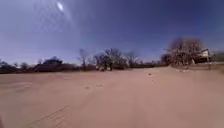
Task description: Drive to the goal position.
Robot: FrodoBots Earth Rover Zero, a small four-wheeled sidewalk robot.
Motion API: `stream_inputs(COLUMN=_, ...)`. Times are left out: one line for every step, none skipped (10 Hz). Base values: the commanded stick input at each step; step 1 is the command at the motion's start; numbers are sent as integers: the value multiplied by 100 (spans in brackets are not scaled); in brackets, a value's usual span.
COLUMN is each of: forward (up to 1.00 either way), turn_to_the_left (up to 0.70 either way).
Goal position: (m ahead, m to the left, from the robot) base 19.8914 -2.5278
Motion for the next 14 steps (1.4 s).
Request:
stream_inputs(forward=100, turn_to_the_left=0)
stream_inputs(forward=100, turn_to_the_left=0)
stream_inputs(forward=100, turn_to_the_left=0)
stream_inputs(forward=100, turn_to_the_left=0)
stream_inputs(forward=100, turn_to_the_left=0)
stream_inputs(forward=100, turn_to_the_left=0)
stream_inputs(forward=100, turn_to_the_left=0)
stream_inputs(forward=100, turn_to_the_left=0)
stream_inputs(forward=100, turn_to_the_left=0)
stream_inputs(forward=100, turn_to_the_left=0)
stream_inputs(forward=100, turn_to_the_left=0)
stream_inputs(forward=100, turn_to_the_left=-18)
stream_inputs(forward=100, turn_to_the_left=-27)
stream_inputs(forward=100, turn_to_the_left=-27)
